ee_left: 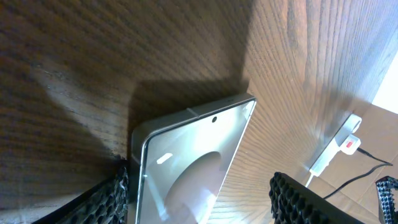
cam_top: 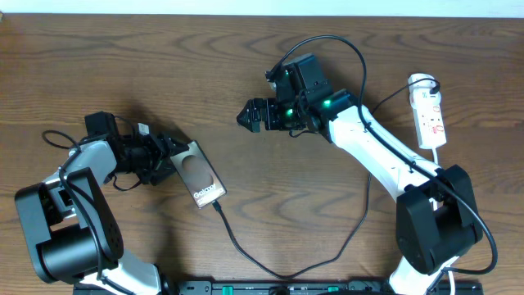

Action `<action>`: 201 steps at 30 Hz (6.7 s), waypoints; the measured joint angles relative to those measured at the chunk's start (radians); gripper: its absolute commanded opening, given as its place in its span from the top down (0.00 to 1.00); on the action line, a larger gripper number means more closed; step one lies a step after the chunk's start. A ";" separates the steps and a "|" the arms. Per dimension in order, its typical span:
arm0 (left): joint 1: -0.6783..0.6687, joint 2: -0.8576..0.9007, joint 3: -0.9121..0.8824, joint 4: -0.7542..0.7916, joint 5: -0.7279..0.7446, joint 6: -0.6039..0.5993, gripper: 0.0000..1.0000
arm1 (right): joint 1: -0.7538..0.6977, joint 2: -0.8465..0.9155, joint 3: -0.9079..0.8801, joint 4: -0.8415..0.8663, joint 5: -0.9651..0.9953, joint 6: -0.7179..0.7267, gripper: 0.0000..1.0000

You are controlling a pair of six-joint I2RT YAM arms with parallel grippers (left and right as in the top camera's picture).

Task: Plug charger to phone and switch on socket
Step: 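Rotate the phone and open the left gripper to release it, then move the right gripper to the white power strip's switch, then press the orange switch beside the plugged adapter with the right gripper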

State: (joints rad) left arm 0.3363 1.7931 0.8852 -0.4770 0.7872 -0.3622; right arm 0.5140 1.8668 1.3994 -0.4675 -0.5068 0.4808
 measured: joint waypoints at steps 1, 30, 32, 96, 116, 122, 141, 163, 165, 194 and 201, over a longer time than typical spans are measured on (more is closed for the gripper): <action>0.000 0.000 0.000 0.000 0.000 0.000 0.26 | 0.000 0.000 0.000 0.000 0.000 0.000 0.01; -0.006 -0.014 0.001 0.012 -0.063 -0.009 0.25 | 0.000 0.000 0.000 0.000 0.000 0.000 0.01; -0.006 -0.016 0.005 0.011 -0.081 -0.013 0.25 | 0.000 0.000 0.000 0.000 0.000 0.000 0.01; -0.309 -0.637 0.082 -0.080 -0.225 0.290 0.24 | -0.963 -0.003 0.351 -0.682 -0.051 -0.445 0.01; -0.309 -0.637 0.082 -0.097 -0.225 0.290 0.24 | -0.989 0.175 0.353 -0.612 -0.007 -0.511 0.01; -0.309 -0.637 0.082 -0.097 -0.225 0.290 0.24 | -0.989 0.231 0.354 -0.578 -0.003 -0.549 0.01; -0.309 -0.637 0.082 -0.099 -0.225 0.290 0.24 | -0.962 0.312 0.354 -0.477 0.003 -0.620 0.01; -0.309 -0.606 0.082 -0.118 -0.225 0.290 0.24 | -0.945 0.320 0.354 -0.461 -0.028 -0.617 0.01; -0.309 -0.606 0.082 -0.118 -0.225 0.290 0.24 | -0.945 0.320 0.354 -0.461 -0.029 -0.617 0.01; -0.309 -0.605 0.082 -0.114 -0.225 0.290 0.24 | -0.948 0.368 0.372 -0.441 -0.047 -0.608 0.01; -0.309 -0.605 0.082 -0.114 -0.225 0.289 0.24 | -0.948 0.368 0.374 -0.463 -0.047 -0.593 0.01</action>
State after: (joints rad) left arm 0.0269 1.1877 0.9676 -0.5911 0.5625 -0.0731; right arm -0.4335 2.2349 1.7737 -0.9306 -0.5541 -0.1123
